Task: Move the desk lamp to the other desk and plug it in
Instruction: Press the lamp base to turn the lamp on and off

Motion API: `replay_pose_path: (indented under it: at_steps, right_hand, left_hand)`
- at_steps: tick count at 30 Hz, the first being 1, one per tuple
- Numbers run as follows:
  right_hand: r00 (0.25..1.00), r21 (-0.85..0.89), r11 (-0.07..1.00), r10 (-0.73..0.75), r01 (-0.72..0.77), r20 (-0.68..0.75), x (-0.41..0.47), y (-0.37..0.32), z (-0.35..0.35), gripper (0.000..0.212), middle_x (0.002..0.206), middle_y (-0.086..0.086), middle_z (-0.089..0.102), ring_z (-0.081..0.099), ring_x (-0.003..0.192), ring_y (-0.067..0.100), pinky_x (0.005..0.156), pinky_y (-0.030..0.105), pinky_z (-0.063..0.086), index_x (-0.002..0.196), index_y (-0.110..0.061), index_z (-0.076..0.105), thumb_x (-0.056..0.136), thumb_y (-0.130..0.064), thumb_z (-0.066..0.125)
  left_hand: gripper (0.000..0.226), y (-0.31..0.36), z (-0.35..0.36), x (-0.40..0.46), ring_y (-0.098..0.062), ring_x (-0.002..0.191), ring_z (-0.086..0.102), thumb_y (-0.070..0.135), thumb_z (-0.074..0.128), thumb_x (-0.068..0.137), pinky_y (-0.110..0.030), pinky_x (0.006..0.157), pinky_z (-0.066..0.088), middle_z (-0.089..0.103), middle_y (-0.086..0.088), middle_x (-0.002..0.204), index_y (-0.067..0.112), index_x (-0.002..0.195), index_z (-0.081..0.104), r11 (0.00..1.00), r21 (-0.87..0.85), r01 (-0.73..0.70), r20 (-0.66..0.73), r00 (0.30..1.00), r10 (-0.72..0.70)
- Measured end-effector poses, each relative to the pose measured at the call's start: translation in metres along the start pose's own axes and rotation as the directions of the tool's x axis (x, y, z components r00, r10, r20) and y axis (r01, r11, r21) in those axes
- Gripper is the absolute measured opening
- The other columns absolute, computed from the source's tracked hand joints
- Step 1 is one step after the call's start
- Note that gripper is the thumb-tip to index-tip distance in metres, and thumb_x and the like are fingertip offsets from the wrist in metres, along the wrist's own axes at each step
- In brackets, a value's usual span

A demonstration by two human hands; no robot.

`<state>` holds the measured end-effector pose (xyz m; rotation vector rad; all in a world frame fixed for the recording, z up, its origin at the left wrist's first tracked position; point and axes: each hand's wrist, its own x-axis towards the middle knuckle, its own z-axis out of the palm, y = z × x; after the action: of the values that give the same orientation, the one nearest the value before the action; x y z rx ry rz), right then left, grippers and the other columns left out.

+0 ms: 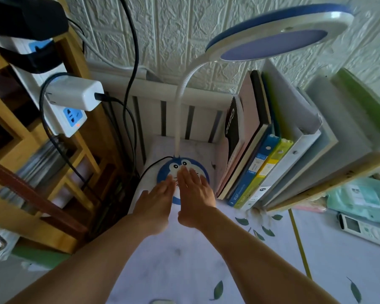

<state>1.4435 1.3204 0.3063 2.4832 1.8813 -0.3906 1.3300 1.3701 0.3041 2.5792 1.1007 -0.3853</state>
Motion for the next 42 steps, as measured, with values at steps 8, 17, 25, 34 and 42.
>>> replay_pose_path:
  at_steps: [8,17,25,34,42]
  right_hand:
    - [0.999,0.081,0.996,0.025,-0.027,0.03,-0.014,0.003,-0.017,0.117,0.157,0.012,-0.016,-0.012,0.146,0.028,0.119,0.042,0.005,0.148,-0.013,-0.008,0.069,-0.043,0.072]
    - [0.995,0.045,0.995,0.091,-0.092,0.031,-0.032,-0.001,-0.009,0.122,0.158,0.01,-0.014,-0.015,0.145,0.028,0.117,0.043,-0.002,0.148,-0.012,-0.011,0.068,-0.051,0.073]
    - [0.991,0.047,0.991,0.12,-0.123,0.057,-0.037,0.0,-0.012,0.118,0.158,0.012,-0.014,-0.016,0.145,0.03,0.118,0.045,0.001,0.148,-0.01,-0.011,0.071,-0.05,0.07]
    - [0.992,0.062,0.991,0.114,-0.117,0.059,-0.025,-0.006,-0.013,0.116,0.158,0.012,-0.012,-0.012,0.145,0.029,0.118,0.043,0.002,0.147,-0.008,-0.011,0.073,-0.046,0.07]
    - [0.997,0.088,0.995,0.043,-0.048,0.057,-0.009,-0.009,-0.016,0.112,0.158,0.011,-0.013,-0.011,0.146,0.027,0.119,0.042,0.001,0.147,-0.009,-0.011,0.076,-0.04,0.069]
  left_hand:
    - [0.098,0.004,-0.015,-0.014,-0.02,0.146,-0.013,0.007,0.055,0.081,-0.047,0.117,0.009,-0.024,0.0,0.157,0.016,0.147,-0.017,0.997,0.057,0.048,0.117,0.992,-0.054]
    - [0.101,0.001,-0.018,-0.031,-0.024,0.146,-0.014,0.005,0.058,0.079,-0.047,0.117,0.011,-0.024,-0.004,0.157,0.014,0.146,-0.017,0.994,0.073,0.076,0.096,0.992,-0.083]
    - [0.102,-0.003,-0.016,-0.032,-0.022,0.145,-0.018,0.001,0.056,0.078,-0.047,0.117,0.008,-0.026,-0.002,0.156,0.015,0.146,-0.019,0.995,0.04,0.095,0.09,0.991,-0.099]
    - [0.105,-0.002,-0.016,-0.013,-0.023,0.145,-0.018,0.008,0.06,0.078,-0.048,0.117,0.01,-0.029,-0.004,0.155,0.015,0.146,-0.02,0.996,0.045,0.073,0.097,0.992,-0.078]
    - [0.103,-0.003,-0.016,0.004,-0.019,0.144,-0.021,0.01,0.058,0.081,-0.046,0.117,0.005,-0.032,0.0,0.154,0.017,0.145,-0.022,0.999,0.028,0.028,0.155,0.987,-0.032]
